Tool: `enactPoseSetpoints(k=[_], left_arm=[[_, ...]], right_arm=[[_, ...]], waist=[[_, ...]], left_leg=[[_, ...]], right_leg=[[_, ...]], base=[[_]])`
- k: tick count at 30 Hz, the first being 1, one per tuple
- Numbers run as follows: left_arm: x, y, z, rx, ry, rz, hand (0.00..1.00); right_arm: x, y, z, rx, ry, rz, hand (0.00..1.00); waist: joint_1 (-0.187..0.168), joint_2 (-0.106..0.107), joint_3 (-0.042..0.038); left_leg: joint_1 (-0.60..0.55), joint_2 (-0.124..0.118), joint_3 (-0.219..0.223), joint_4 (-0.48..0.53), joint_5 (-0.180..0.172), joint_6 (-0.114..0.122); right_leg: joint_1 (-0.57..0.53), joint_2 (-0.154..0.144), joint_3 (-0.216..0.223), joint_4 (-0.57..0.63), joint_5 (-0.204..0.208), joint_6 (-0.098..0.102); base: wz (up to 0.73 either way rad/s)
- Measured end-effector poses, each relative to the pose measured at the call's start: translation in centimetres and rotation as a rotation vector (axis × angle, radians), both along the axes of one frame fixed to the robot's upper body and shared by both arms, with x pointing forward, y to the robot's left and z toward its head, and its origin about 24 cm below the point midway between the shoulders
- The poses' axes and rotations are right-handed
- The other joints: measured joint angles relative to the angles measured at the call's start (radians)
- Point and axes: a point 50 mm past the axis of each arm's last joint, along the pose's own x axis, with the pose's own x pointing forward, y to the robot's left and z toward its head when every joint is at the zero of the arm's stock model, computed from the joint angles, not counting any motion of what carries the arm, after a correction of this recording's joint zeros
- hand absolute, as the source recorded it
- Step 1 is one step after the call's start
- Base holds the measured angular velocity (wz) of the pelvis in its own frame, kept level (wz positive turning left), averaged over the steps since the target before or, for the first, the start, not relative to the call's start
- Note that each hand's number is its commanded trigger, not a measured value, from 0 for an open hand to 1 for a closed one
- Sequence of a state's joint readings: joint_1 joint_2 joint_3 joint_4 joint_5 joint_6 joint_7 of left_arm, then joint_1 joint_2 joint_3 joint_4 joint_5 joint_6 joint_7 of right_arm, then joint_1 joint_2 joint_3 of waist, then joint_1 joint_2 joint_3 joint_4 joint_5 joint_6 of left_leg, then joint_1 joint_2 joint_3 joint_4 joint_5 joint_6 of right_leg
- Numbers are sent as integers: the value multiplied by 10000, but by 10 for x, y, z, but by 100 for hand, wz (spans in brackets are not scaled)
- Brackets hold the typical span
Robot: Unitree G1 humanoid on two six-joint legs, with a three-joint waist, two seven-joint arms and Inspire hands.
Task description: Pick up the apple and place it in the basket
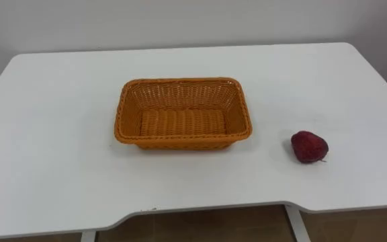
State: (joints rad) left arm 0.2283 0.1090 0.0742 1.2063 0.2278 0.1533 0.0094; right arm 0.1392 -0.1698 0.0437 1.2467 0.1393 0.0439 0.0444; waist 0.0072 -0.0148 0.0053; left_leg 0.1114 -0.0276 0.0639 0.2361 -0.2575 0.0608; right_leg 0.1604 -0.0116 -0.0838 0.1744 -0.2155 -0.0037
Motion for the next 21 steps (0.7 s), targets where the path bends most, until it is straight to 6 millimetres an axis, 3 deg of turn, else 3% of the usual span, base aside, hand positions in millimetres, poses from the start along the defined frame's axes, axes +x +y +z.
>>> enactPoseSetpoints(k=[7,10,16,21], left_arm=[[1,0,0,-2,-27,-12,0],[0,0,0,1,-25,35,0],[0,0,0,229,-219,549,0],[-10,12,4,758,-731,2696,0]], right_arm=[[-1,-1,0,-71,6,-176,0],[-4,0,-1,-51,-62,-1111,0],[-16,1,-1,-153,-234,-4454,0],[-2,-24,7,-609,-1844,-9439,0]], waist=[[36,11,18],[7,31,27],[-24,128,33],[-435,68,3]], left_leg=[[26,6,28,-93,1,0],[26,7,28,-112,1,0],[71,11,72,-131,1,-1],[69,-13,65,-147,3,4]], right_leg=[[-4,4,14,4,0,0],[-3,4,6,3,0,0],[2,8,35,-14,0,0],[9,-15,-3,-10,-3,6]], base=[[0],[0],[-1],[0]])
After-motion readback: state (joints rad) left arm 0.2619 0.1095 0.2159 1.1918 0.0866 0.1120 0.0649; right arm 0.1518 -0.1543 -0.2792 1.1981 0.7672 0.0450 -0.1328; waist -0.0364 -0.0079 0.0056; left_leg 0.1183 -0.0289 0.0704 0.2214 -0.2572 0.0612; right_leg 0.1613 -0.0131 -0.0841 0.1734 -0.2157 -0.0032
